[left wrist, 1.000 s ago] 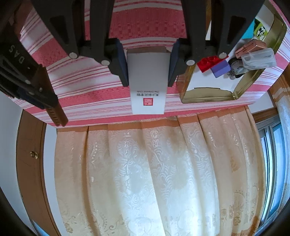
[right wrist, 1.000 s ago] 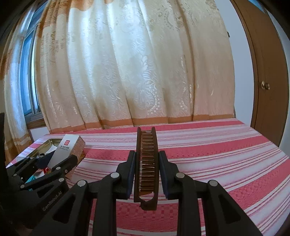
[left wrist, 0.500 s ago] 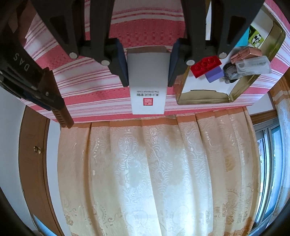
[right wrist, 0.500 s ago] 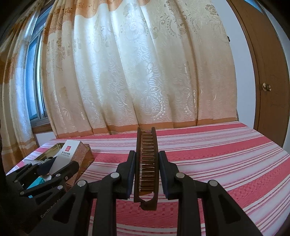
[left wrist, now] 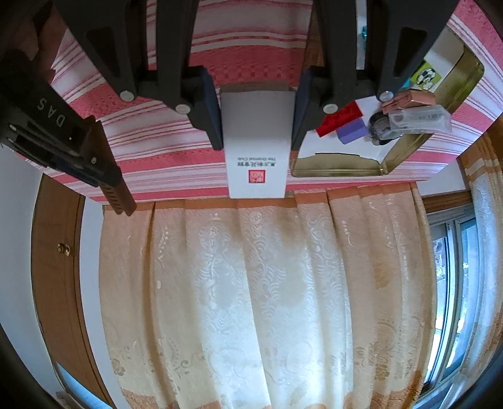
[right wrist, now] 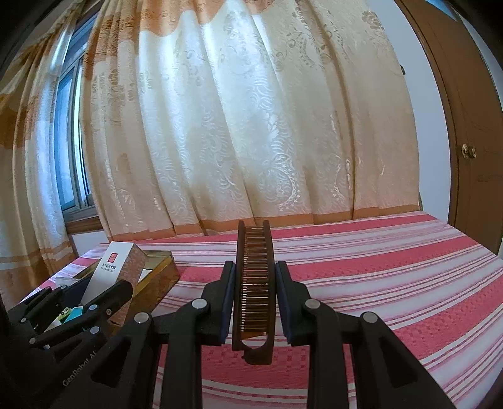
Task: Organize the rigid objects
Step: 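Move the white box and comb over the tin tray with both tools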
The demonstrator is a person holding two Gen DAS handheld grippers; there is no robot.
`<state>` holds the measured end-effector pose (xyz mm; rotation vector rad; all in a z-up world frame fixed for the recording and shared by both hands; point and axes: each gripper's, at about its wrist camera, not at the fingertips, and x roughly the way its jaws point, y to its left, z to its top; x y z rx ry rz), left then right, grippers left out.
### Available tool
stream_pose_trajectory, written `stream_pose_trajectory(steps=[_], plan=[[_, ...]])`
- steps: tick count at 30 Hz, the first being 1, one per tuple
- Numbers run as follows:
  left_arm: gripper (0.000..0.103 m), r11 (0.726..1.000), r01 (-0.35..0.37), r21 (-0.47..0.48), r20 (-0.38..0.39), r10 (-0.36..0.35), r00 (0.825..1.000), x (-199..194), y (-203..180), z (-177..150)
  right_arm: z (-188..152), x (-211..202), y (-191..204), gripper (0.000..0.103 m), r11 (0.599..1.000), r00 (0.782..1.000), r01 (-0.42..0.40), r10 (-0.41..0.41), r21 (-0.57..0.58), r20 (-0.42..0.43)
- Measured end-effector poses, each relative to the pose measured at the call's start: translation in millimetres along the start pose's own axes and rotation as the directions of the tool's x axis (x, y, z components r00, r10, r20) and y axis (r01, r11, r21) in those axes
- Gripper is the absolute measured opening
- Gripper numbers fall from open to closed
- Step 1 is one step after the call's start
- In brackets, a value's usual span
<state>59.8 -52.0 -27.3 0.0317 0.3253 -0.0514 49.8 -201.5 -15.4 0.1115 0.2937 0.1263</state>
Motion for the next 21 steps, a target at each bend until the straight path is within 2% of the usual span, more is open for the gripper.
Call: stream_pose_trajectory(steps=[21], plan=[[0.041, 0.998, -0.052, -0.031, 0.043, 0.054, 0.998, -17, 33, -6, -4, -2, 36, 0.028, 0.998, 0.999, -0.053, 0.053, -0.046, 0.006]])
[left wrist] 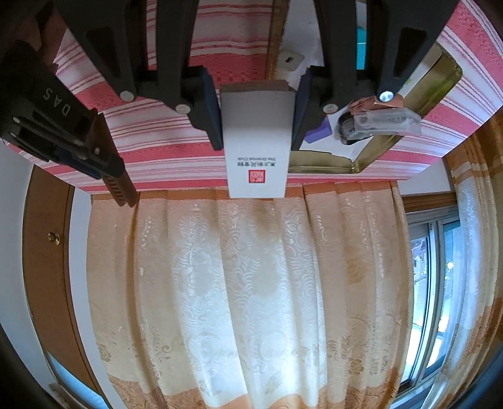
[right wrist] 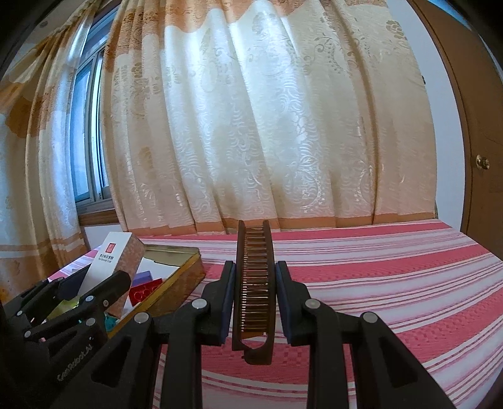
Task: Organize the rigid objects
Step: 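Move the white box and comb over the tin tray with both tools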
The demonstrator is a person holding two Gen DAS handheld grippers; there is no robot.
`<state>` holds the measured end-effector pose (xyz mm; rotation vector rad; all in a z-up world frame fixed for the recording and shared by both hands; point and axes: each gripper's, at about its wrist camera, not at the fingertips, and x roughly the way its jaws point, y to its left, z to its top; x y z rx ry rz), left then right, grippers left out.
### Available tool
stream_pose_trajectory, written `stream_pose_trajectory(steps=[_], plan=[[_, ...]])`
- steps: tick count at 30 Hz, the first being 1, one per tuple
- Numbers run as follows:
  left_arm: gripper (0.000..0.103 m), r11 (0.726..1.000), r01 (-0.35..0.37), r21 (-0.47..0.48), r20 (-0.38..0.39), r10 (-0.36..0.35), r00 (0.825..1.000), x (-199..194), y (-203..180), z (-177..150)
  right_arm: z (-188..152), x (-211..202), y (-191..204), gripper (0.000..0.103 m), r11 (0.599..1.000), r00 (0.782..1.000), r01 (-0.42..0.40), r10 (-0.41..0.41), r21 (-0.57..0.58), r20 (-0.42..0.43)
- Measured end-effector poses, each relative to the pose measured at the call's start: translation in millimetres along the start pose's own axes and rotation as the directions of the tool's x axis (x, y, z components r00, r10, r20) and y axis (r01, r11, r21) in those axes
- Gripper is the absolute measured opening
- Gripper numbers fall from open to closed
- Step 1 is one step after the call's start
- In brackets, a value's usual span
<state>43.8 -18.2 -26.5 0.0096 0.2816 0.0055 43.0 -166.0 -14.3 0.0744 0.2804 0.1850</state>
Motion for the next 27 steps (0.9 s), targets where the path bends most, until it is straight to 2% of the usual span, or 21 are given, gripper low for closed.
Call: stream_pose_trajectory(steps=[27], plan=[[0.041, 0.997, -0.06, -0.04, 0.019, 0.061, 0.998, -7, 41, -2, -4, 5, 46, 0.028, 0.995, 0.998, -0.069, 0.068, -0.07, -0.012]])
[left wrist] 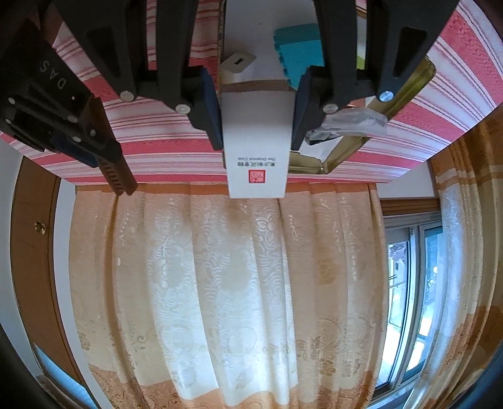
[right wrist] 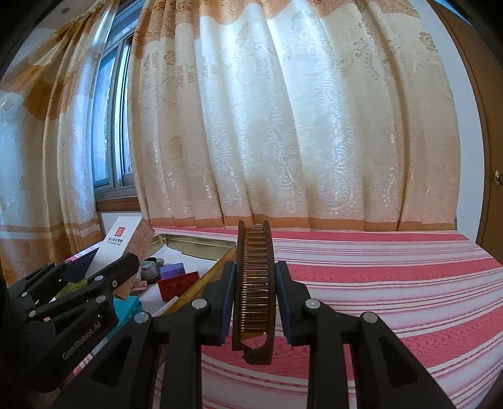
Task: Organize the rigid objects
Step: 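Move the white box and comb over the tin tray with both tools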
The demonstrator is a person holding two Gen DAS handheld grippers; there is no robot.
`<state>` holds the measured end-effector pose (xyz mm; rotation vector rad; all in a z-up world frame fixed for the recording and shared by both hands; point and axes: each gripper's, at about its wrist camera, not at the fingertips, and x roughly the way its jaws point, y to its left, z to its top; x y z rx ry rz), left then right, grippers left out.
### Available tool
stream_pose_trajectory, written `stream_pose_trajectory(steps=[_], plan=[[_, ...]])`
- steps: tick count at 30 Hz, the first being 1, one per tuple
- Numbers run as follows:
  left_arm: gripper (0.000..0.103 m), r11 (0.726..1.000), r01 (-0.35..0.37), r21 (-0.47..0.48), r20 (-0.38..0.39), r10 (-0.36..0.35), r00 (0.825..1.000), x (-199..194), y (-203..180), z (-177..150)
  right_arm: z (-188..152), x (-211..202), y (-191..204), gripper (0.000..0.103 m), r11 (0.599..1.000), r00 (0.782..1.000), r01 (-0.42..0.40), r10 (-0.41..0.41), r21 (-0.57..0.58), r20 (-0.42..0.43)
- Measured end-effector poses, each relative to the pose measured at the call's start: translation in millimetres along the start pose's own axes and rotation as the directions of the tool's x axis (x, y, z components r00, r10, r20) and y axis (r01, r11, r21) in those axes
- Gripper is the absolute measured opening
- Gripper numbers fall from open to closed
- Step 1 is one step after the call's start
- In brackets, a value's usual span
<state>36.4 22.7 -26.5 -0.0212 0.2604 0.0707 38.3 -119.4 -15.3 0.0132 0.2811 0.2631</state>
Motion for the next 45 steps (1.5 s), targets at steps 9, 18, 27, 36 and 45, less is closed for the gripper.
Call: stream_pose_trajectory(steps=[9, 18, 27, 36, 45], plan=[[0.041, 1.0, -0.023, -0.012, 0.006, 0.023, 1.0, -1, 12, -1, 1, 5, 10, 0.028, 1.0, 1.0, -0.019, 0.019, -0.003, -0.005], [0.041, 0.999, -0.032, -0.025, 0.006, 0.033, 0.999, -1, 21, -1, 2, 8, 25, 0.028, 0.999, 0.999, -0.04, 0.04, -0.022, -0.007], [0.041, 0.998, -0.045, -0.032, 0.004, 0.045, 0.999, 0, 27, -1, 2, 12, 34, 0.028, 0.998, 0.998, -0.056, 0.056, -0.026, -0.014], [0.041, 0.997, -0.063, -0.04, -0.001, 0.063, 0.998, 2, 33, 0, 2, 15, 39, 0.028, 0.999, 0.999, -0.048, 0.048, -0.025, -0.016], [0.041, 0.996, -0.068, -0.053, 0.0, 0.068, 0.998, 1, 38, -1, 2, 15, 44, 0.028, 0.997, 0.998, -0.063, 0.062, -0.044, -0.013]])
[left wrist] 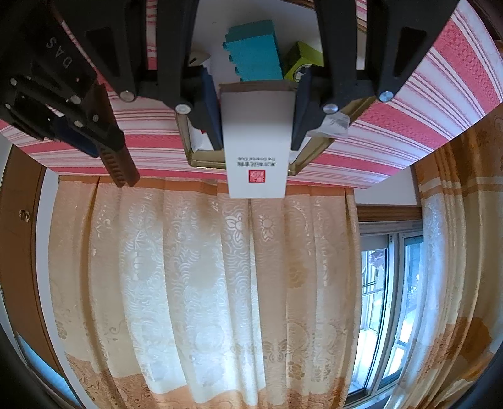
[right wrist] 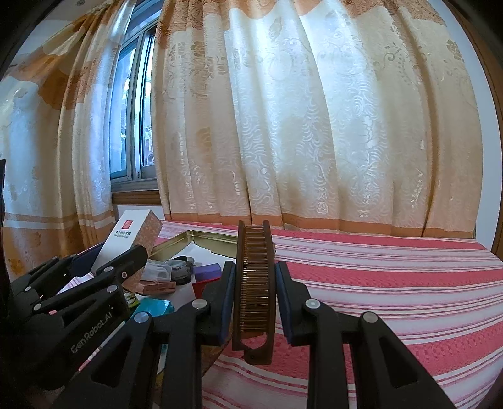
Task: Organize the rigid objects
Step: 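Move the white box and comb over the tin tray with both tools, then lower the white box and comb into the tray and open both tools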
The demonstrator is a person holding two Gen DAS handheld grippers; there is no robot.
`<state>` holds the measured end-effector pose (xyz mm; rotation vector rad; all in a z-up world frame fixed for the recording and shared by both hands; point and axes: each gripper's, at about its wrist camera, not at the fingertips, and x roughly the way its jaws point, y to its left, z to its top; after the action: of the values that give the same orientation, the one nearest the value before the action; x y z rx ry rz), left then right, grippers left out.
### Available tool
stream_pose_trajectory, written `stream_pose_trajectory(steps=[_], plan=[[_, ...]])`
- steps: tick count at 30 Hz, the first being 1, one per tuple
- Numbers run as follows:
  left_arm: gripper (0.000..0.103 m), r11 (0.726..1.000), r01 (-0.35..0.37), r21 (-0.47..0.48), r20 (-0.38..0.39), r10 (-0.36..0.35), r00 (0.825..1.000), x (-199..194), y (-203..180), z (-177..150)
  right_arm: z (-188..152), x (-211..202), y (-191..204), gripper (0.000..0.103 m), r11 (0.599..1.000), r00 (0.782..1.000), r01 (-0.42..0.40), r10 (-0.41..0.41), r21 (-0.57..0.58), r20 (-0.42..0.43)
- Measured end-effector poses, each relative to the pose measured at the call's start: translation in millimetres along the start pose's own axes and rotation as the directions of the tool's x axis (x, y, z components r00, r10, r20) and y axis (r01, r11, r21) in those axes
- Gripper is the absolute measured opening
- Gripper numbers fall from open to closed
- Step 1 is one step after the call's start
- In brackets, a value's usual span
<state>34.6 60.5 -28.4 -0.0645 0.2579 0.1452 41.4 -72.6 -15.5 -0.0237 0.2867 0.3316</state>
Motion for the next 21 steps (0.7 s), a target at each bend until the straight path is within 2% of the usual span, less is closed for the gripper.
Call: stream_pose_trajectory(steps=[7, 12, 16, 21], plan=[[0.041, 1.0, -0.015, 0.007, -0.023, 0.015, 1.0, 5, 8, 1, 1, 12, 4, 0.028, 0.999, 0.998, -0.051, 0.051, 0.006, -0.043], [0.041, 1.0, -0.02, -0.005, -0.102, 0.019, 0.995, 18, 29, 9, 6, 36, 11, 0.028, 0.996, 0.989, -0.092, 0.092, 0.011, -0.115], [0.041, 1.0, -0.025, -0.002, -0.182, 0.024, 0.983, 33, 43, 13, 17, 55, 13, 0.028, 0.99, 0.976, -0.133, 0.14, 0.049, -0.169], [0.041, 1.0, -0.002, -0.023, -0.277, -0.005, 0.961, 49, 53, 11, 27, 78, 20, 0.028, 0.982, 0.955, -0.171, 0.185, 0.078, -0.234]])
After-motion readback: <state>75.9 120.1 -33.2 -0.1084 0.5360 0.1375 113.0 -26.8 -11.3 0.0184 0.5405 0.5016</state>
